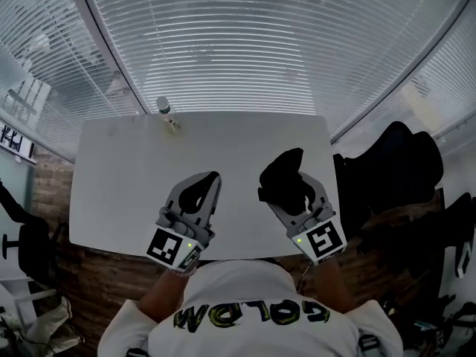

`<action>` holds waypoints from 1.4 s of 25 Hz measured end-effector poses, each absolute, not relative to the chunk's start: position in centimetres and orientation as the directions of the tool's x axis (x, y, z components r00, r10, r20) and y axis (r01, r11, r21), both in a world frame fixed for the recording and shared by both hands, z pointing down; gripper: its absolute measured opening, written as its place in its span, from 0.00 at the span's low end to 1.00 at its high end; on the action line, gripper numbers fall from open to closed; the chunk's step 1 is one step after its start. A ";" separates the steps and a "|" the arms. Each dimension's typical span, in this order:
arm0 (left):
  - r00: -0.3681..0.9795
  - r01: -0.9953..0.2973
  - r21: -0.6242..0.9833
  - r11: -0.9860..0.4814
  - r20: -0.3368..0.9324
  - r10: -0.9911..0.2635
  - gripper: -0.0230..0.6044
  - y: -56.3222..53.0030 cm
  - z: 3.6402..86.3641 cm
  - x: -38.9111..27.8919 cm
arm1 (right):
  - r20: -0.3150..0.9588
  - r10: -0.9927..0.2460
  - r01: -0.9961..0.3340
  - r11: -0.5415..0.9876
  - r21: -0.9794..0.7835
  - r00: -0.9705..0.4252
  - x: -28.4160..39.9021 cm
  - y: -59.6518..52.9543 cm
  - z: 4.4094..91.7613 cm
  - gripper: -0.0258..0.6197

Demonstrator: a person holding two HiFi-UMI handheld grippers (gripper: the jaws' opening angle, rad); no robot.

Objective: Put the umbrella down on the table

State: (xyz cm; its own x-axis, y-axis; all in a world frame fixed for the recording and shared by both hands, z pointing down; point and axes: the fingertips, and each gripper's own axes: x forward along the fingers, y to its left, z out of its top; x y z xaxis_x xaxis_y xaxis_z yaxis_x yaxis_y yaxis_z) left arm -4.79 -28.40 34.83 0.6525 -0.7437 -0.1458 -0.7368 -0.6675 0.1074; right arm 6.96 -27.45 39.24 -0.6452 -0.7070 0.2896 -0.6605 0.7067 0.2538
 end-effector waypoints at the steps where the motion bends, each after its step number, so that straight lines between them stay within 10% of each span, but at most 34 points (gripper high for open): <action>1: 0.650 -0.739 0.109 -0.665 -0.147 -0.746 0.05 -28.4 34.8 -4.8 | 0.315 -0.704 -0.648 0.710 0.277 -0.637 6.9 -27.6 39.9 0.44; 35: 0.609 -0.779 0.115 -0.616 -0.095 -0.787 0.05 -28.4 37.7 -5.1 | 0.842 -0.471 -0.139 0.882 0.450 -0.265 3.5 -30.6 62.2 0.44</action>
State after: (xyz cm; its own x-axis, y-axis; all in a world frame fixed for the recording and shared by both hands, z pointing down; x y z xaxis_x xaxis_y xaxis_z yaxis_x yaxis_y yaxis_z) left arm -5.08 -28.41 37.74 0.6091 -0.7874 -0.0949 -0.7790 -0.6164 0.1149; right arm 3.52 -30.63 62.20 -0.2654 -0.4705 0.8415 -0.1390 0.8824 0.4495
